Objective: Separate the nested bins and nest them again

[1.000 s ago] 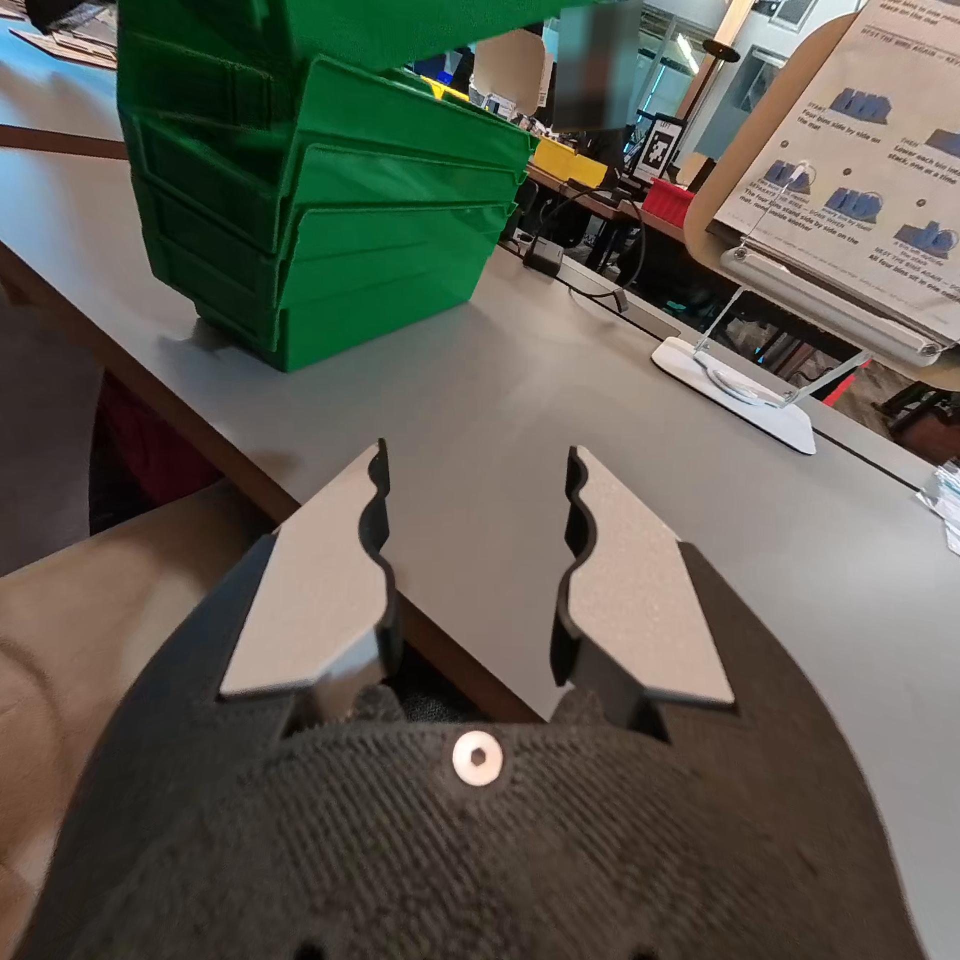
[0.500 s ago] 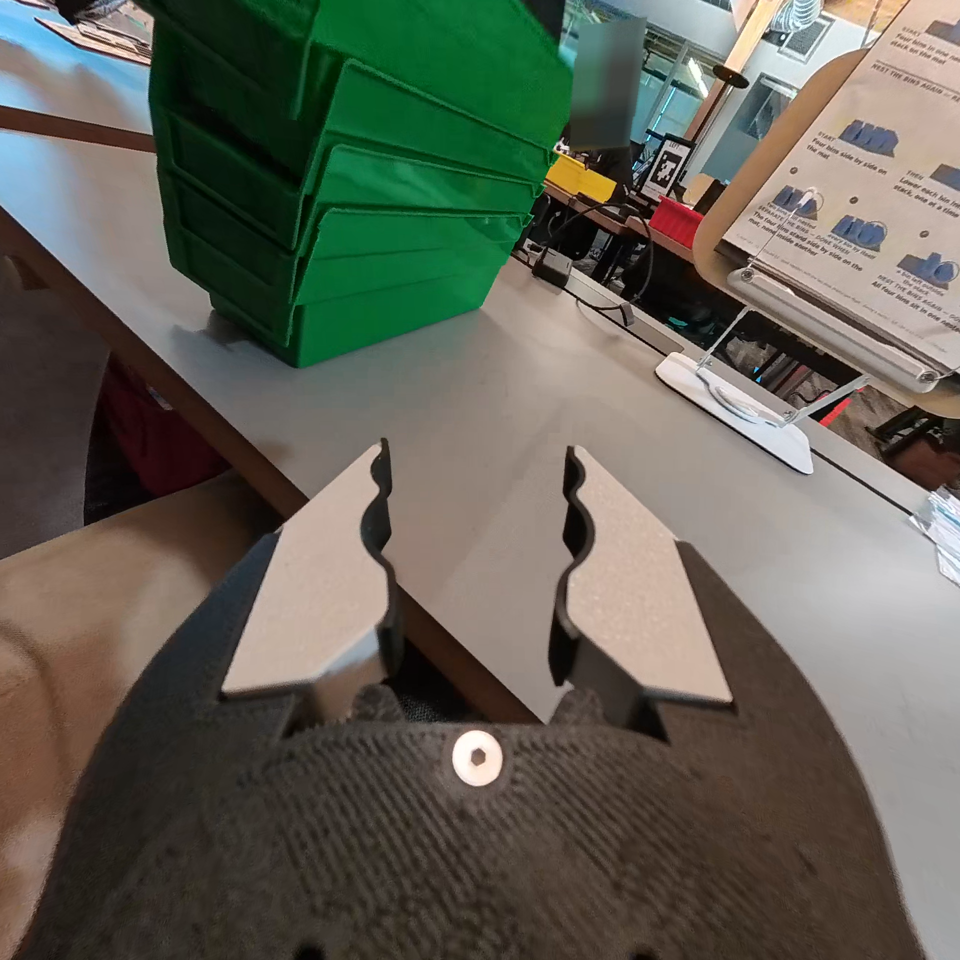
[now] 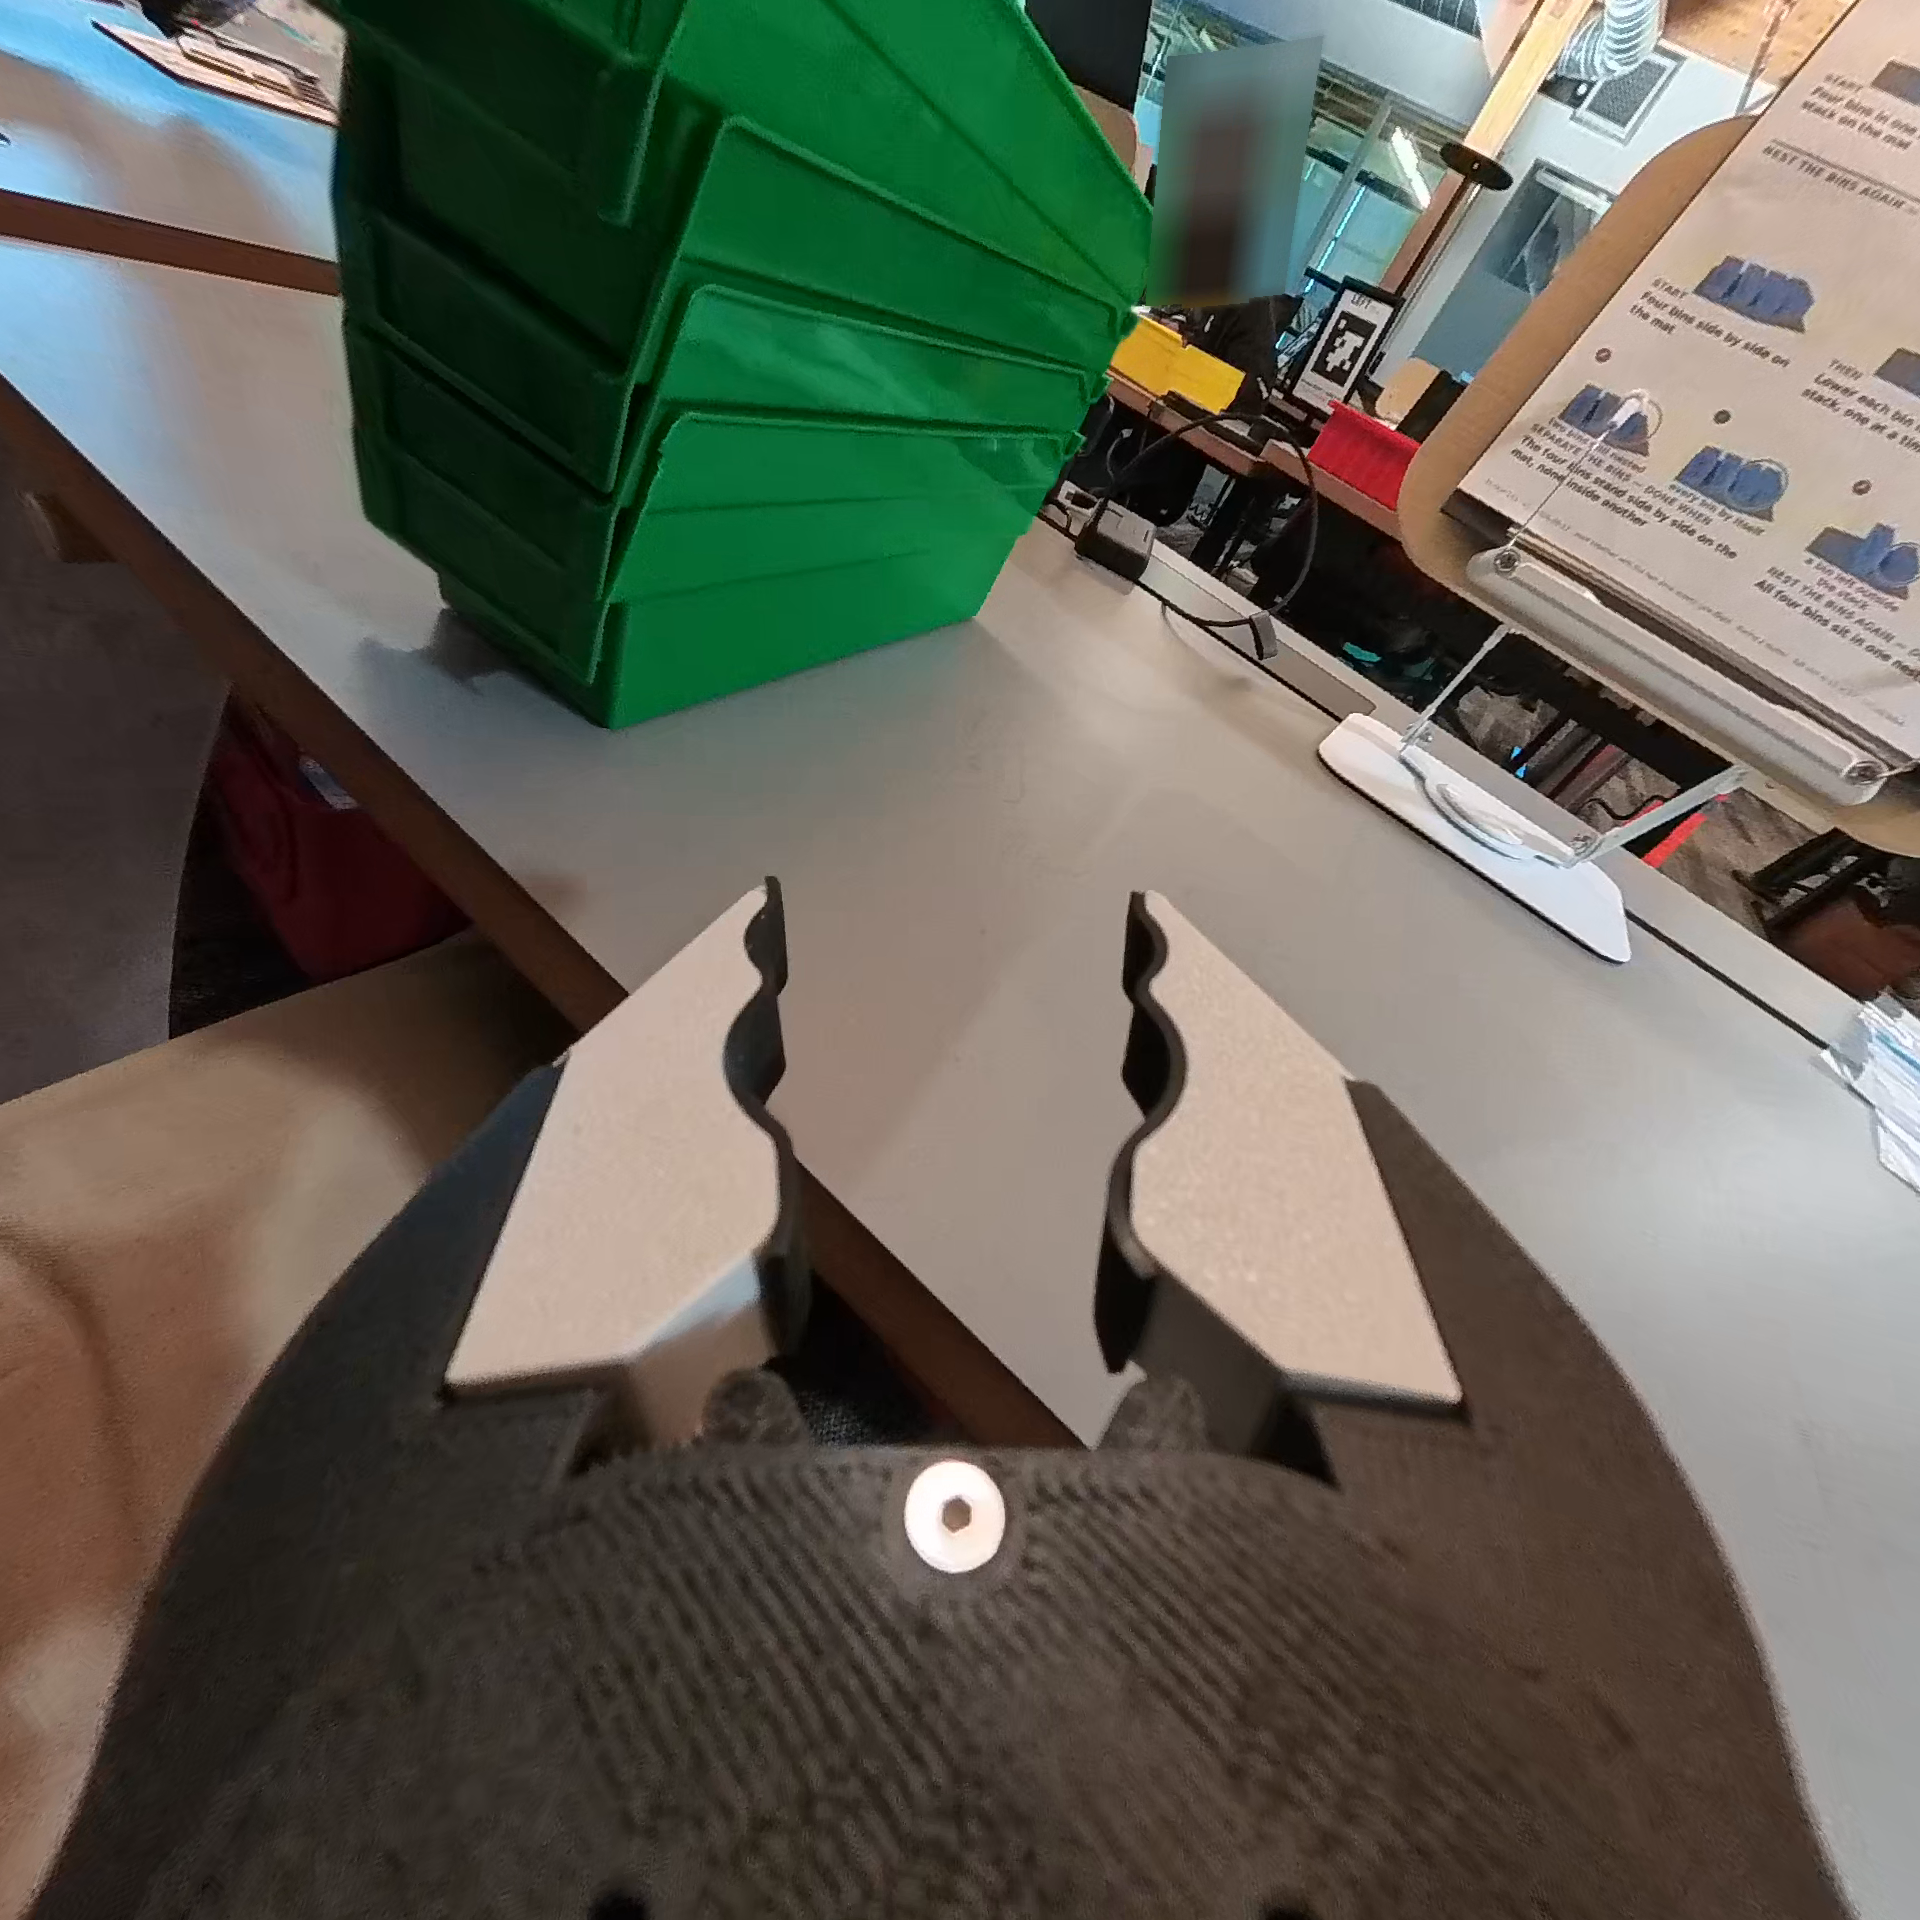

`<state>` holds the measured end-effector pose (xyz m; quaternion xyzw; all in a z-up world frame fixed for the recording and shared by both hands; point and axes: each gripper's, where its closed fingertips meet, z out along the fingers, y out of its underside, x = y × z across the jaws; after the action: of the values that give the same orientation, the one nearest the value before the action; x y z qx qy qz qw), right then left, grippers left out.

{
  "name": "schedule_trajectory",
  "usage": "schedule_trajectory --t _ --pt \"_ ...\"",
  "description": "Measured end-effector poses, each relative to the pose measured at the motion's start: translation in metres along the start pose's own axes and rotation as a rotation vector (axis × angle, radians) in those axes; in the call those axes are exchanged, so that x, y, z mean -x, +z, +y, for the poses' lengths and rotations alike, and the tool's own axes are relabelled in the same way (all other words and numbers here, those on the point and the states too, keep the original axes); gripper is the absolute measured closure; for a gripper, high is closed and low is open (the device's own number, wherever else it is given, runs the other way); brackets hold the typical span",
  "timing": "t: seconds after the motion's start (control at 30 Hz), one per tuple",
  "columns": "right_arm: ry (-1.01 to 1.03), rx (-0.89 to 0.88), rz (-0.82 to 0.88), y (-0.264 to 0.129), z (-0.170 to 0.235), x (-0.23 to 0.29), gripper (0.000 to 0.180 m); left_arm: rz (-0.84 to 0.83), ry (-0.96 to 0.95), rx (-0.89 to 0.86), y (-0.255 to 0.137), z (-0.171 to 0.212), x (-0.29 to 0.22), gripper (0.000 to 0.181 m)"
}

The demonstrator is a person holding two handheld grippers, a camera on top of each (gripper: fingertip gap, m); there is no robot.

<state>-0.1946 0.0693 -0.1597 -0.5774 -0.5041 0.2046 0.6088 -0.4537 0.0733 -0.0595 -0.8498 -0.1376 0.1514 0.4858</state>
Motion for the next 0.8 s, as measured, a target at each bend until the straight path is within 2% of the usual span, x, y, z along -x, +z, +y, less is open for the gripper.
schedule_trajectory --t 0.33,0.5,0.6,0.8 --pt "0.008 -0.003 0.002 0.0 -0.001 -0.003 0.115 0.042 -0.075 -0.087 0.006 -0.003 0.004 0.181" --pt "0.009 -0.003 0.002 0.0 0.0 -0.004 0.115 -0.001 -0.055 -0.134 0.005 -0.009 0.007 0.181" --pt "0.01 -0.003 0.002 0.0 0.0 -0.004 0.115 -0.031 -0.054 -0.225 -0.004 -0.024 0.009 0.181" --pt "0.009 -0.002 0.002 0.0 0.0 -0.004 0.115 -0.023 -0.045 -0.172 0.004 -0.013 0.007 0.181"
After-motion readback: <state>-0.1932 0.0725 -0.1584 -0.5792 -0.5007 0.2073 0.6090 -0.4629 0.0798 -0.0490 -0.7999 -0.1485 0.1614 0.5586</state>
